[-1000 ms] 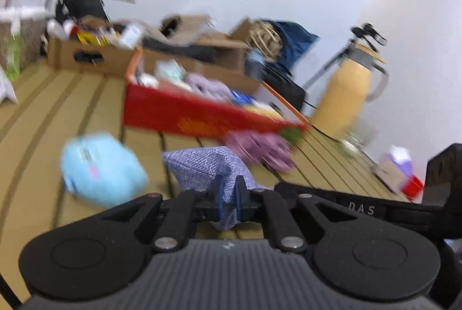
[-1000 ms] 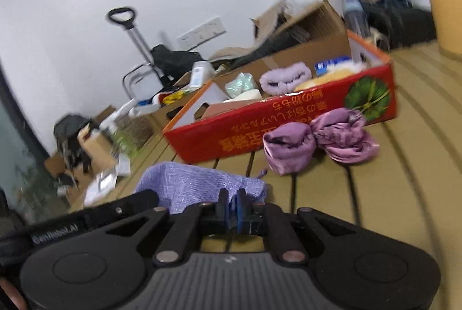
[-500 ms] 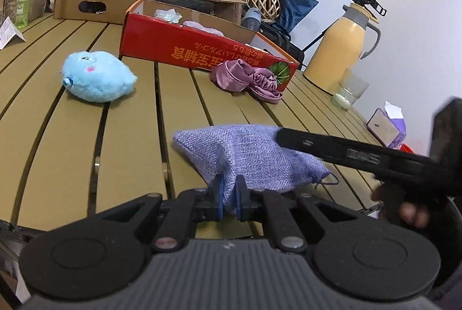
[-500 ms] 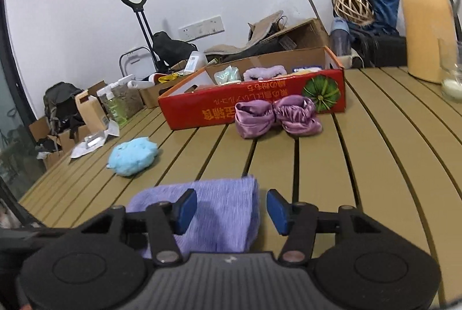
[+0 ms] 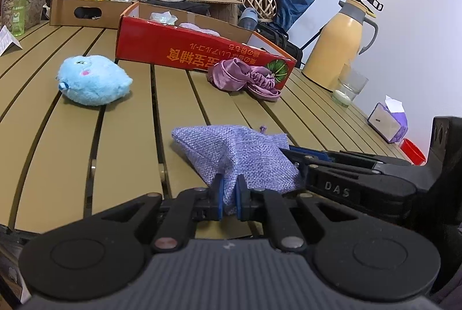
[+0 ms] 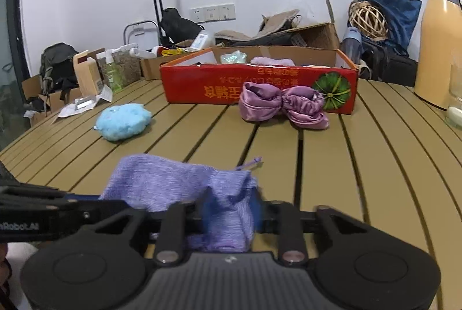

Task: Organize soft objects
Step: 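Carry the purple cloth bag into the box and open both grippers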

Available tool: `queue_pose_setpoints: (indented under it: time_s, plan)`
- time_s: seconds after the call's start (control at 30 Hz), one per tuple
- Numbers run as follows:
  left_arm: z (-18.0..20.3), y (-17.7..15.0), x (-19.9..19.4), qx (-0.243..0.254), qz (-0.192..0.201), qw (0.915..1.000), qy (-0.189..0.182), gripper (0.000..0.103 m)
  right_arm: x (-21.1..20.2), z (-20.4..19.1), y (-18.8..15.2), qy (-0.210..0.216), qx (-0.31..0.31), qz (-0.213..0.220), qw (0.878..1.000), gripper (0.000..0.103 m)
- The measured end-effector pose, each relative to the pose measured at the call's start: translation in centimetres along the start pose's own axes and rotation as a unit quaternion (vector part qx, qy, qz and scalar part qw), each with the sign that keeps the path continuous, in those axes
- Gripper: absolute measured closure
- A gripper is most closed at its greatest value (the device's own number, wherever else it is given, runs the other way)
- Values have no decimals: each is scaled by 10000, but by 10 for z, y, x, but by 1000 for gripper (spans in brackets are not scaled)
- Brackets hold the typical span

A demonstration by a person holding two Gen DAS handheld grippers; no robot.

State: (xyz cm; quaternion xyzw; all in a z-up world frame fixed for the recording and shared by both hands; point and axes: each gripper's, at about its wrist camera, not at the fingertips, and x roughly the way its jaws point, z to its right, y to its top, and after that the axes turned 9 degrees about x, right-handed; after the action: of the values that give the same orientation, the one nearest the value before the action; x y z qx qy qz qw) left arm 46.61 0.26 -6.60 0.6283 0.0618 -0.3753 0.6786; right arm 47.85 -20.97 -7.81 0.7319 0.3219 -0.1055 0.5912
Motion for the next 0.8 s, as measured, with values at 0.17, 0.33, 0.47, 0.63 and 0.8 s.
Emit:
queue_pose_setpoints:
  time_s: [0.17, 0.33, 0.47, 0.63, 0.8]
  plan:
    - [8, 10, -3, 159, 132, 9997, -123, 95, -5, -9, -4, -122, -248, 266, 9993, 98]
    - [2, 78, 5, 338, 694, 9961, -429, 95, -19, 6, 35, 203, 164, 595, 9979, 98]
    - [-13, 170, 49, 214, 907, 9935, -660, 95, 0, 26, 118, 285, 46, 941, 9951, 98]
    - [-55, 245, 160, -66, 201, 9981, -584, 95, 92, 49, 224, -125, -385, 548, 9977, 98]
    - [-83, 252, 252, -55, -808, 9966, 142, 94, 212, 77, 256, -692, -374, -448, 9959, 97]
